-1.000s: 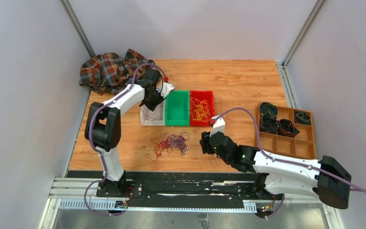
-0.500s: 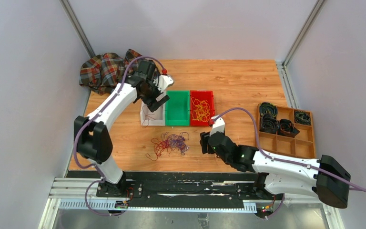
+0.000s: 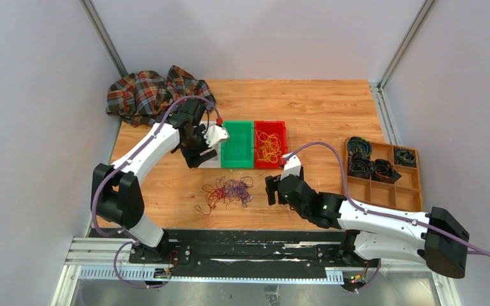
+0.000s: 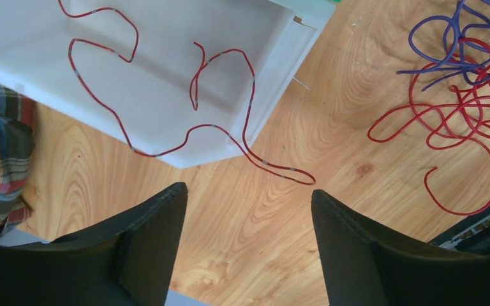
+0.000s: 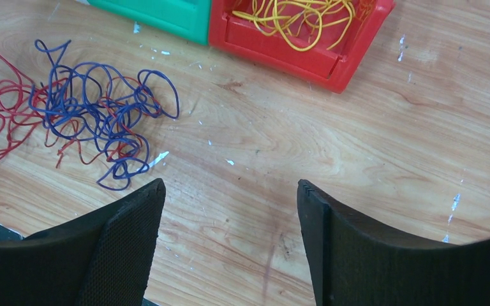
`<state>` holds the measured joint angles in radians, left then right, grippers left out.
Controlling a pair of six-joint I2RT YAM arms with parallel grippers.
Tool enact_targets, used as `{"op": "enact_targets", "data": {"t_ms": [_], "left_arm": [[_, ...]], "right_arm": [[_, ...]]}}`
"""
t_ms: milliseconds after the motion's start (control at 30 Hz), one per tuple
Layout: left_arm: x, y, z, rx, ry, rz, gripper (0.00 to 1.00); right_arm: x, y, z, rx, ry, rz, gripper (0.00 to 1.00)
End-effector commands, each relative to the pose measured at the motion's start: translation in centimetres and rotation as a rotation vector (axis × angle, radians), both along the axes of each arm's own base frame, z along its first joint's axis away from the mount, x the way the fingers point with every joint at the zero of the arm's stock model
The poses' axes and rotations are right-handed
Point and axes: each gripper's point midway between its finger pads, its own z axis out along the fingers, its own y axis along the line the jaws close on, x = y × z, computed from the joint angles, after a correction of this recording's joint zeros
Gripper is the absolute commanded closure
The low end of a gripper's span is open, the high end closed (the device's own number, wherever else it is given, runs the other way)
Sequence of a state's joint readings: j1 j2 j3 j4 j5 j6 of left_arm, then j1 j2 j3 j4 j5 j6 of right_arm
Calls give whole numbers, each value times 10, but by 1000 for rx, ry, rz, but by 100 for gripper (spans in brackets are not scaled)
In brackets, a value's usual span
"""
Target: Untangle the cables
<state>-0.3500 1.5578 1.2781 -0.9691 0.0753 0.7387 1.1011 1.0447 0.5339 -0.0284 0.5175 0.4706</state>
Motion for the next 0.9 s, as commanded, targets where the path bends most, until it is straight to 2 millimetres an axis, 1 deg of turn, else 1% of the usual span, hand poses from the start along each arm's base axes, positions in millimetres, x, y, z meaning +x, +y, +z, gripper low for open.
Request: {"op": "enact_targets", "data": {"t_ms": [0, 133, 233, 400, 567, 633, 700, 767, 800, 833, 867], "left_arm": [[7, -2, -5, 19, 10, -51, 29], [17, -6, -11, 25, 28, -45, 33], [21, -10, -17, 15, 47, -36, 33], [19, -11, -33, 33, 92, -35, 36], [19, -10, -46, 54, 129, -32, 49], [22, -14, -46, 43, 128, -28, 57], [27, -20, -41, 22, 116, -21, 68], [31, -26, -34, -3, 104, -15, 83], [33, -28, -31, -13, 95, -11, 93], [35, -30, -28, -20, 87, -9, 97], [38, -31, -26, -24, 79, -6, 99]], "right_arm": [[3, 0, 16, 11, -25, -25, 25], [0, -2, 16, 36, -21, -29, 28], [-1, -3, 13, 37, -18, -27, 30], [0, -4, 14, 32, -26, -26, 34], [1, -6, 15, 33, -33, -35, 39], [1, -5, 15, 32, -33, -34, 42], [1, -5, 14, 33, -31, -32, 44], [0, -5, 13, 29, -28, -32, 46], [0, -4, 12, 29, -25, -32, 47], [0, -5, 12, 29, -24, -34, 47], [0, -5, 11, 29, -23, -35, 48]]}}
